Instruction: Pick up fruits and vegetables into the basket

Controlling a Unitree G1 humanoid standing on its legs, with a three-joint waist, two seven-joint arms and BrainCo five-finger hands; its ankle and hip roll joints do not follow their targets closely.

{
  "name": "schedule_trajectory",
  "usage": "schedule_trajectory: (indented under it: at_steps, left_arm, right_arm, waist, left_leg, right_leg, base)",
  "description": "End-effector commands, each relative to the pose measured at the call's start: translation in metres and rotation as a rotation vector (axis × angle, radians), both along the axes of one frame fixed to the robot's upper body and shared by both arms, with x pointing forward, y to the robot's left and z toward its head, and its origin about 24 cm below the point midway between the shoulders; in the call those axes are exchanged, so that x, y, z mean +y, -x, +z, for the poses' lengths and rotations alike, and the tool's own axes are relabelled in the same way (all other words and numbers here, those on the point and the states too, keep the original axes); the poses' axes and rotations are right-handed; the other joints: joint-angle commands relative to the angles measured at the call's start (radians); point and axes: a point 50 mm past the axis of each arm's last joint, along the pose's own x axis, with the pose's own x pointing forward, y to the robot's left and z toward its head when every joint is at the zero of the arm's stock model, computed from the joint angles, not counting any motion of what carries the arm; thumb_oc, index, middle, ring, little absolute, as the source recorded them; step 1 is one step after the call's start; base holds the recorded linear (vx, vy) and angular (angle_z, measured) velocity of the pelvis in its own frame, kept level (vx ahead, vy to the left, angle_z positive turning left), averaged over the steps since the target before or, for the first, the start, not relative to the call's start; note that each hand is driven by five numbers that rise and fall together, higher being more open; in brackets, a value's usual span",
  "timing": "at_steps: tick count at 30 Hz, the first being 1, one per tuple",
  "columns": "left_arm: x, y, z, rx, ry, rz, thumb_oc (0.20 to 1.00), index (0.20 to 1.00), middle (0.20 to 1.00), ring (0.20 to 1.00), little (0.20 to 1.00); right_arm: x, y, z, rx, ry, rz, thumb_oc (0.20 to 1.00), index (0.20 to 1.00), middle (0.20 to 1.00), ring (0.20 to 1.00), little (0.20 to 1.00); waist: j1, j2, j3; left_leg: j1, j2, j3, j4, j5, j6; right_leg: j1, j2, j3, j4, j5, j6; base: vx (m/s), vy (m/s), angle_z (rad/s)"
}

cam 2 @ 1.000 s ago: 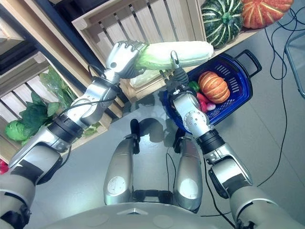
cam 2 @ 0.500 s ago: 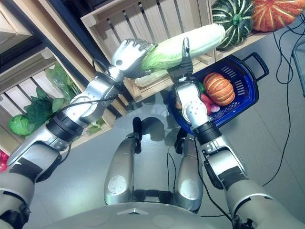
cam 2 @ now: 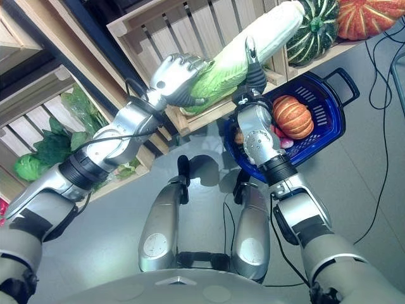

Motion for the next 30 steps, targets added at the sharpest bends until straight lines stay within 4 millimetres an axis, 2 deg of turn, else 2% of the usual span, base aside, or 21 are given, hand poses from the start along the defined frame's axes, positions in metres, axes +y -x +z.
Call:
schedule_trajectory:
  at_steps: [1, 6, 9, 11, 13, 19, 20, 21, 25, 30]
  left_arm:
    - [-0.005, 0.019, -0.034, 0.057, 0.057, -0.043, 1.000, 1.000, 1.000, 1.000, 1.000]
    - [0.021, 0.008, -0.051, 0.091, 0.185, 0.086, 1.000, 1.000, 1.000, 1.000, 1.000]
    - [0.045, -0.004, -0.064, 0.103, 0.286, 0.188, 1.000, 1.000, 1.000, 1.000, 1.000]
    - [0.062, -0.010, -0.072, 0.142, 0.412, 0.258, 1.000, 1.000, 1.000, 1.000, 1.000]
    - [0.083, -0.017, -0.072, 0.112, 0.500, 0.325, 1.000, 1.000, 1.000, 1.000, 1.000]
    - [0.112, -0.023, -0.056, 0.065, 0.622, 0.381, 1.000, 1.000, 1.000, 1.000, 1.000]
    - [0.120, -0.027, -0.044, 0.030, 0.680, 0.391, 1.000, 1.000, 1.000, 1.000, 1.000]
    - [0.120, -0.028, -0.042, 0.026, 0.688, 0.392, 1.000, 1.000, 1.000, 1.000, 1.000]
    - [0.123, -0.037, -0.007, -0.058, 0.762, 0.374, 1.000, 1.000, 1.000, 1.000, 1.000]
    - [0.112, -0.047, 0.026, -0.136, 0.840, 0.354, 1.000, 1.000, 1.000, 1.000, 1.000]
  right_arm:
    - [-0.010, 0.017, 0.105, -0.468, 0.014, -0.041, 0.200, 0.200, 0.200, 0.200, 0.200]
    - [-0.024, 0.039, 0.117, -0.628, 0.154, -0.187, 0.200, 0.200, 0.200, 0.200, 0.200]
    - [-0.028, 0.059, 0.128, -0.737, 0.295, -0.316, 0.200, 0.200, 0.200, 0.200, 0.200]
    - [-0.033, 0.072, 0.133, -0.802, 0.393, -0.425, 0.200, 0.200, 0.200, 0.200, 0.200]
    - [-0.044, 0.085, 0.137, -0.851, 0.510, -0.582, 0.200, 0.200, 0.200, 0.200, 0.200]
    - [-0.068, 0.098, 0.139, -0.857, 0.660, -0.777, 0.200, 0.200, 0.200, 0.200, 0.200]
    - [-0.077, 0.100, 0.138, -0.833, 0.739, -0.844, 0.200, 0.200, 0.200, 0.200, 0.200]
    - [-0.078, 0.099, 0.138, -0.827, 0.748, -0.851, 0.200, 0.200, 0.200, 0.200, 0.200]
    - [-0.091, 0.084, 0.122, -0.683, 0.852, -0.868, 0.200, 0.200, 0.200, 0.200, 0.200]
    - [-0.091, 0.057, 0.093, -0.540, 0.876, -0.752, 0.200, 0.200, 0.200, 0.200, 0.200]
  waist:
    - [-0.020, 0.034, -0.047]
    - [-0.037, 0.026, -0.037]
    - [-0.055, 0.020, -0.037]
    - [-0.072, 0.017, -0.037]
    - [-0.094, 0.012, -0.037]
    - [-0.129, 0.012, -0.037]
    - [-0.150, 0.020, -0.037]
    - [-0.153, 0.021, -0.037]
    - [-0.186, 0.044, -0.037]
    - [-0.203, 0.069, -0.037]
  left_leg:
    - [0.054, -0.016, 0.066, 0.067, -0.155, 0.016]
    - [0.039, -0.007, 0.073, 0.079, -0.156, 0.015]
    - [0.023, 0.000, 0.083, 0.094, -0.161, 0.015]
    - [0.009, 0.003, 0.089, 0.100, -0.157, 0.015]
    - [-0.011, 0.007, 0.100, 0.114, -0.157, 0.015]
    - [-0.054, 0.017, 0.113, 0.137, -0.158, 0.010]
    - [-0.086, 0.025, 0.121, 0.149, -0.155, 0.007]
    - [-0.090, 0.025, 0.122, 0.150, -0.154, 0.007]
    - [-0.154, 0.031, 0.141, 0.157, -0.140, 0.000]
    - [-0.220, 0.031, 0.157, 0.150, -0.117, -0.007]
  right_leg:
    - [0.067, -0.006, 0.001, -0.144, 0.075, 0.066]
    - [0.046, -0.002, 0.007, -0.129, 0.073, 0.068]
    - [0.018, 0.001, 0.018, -0.106, 0.065, 0.069]
    - [-0.007, 0.003, 0.029, -0.090, 0.064, 0.069]
    - [-0.038, 0.006, 0.043, -0.068, 0.061, 0.068]
    - [-0.099, 0.016, 0.070, -0.035, 0.056, 0.066]
    - [-0.144, 0.023, 0.089, -0.010, 0.051, 0.064]
    - [-0.150, 0.023, 0.092, -0.007, 0.050, 0.063]
    - [-0.237, 0.036, 0.127, 0.024, 0.044, 0.058]
    - [-0.322, 0.047, 0.148, 0.039, 0.045, 0.049]
  base:
    - [-0.03, -0.020, -0.02]
    - [-0.02, -0.045, -0.03]
    - [0.00, -0.006, -0.14]
    - [-0.01, 0.010, -0.12]
    - [-0.01, 0.012, -0.16]
    - [-0.01, 0.017, -0.13]
    - [-0.02, 0.063, -0.10]
    - [-0.02, 0.098, -0.27]
    - [-0.03, 0.065, -0.21]
    - [-0.03, 0.046, -0.16]
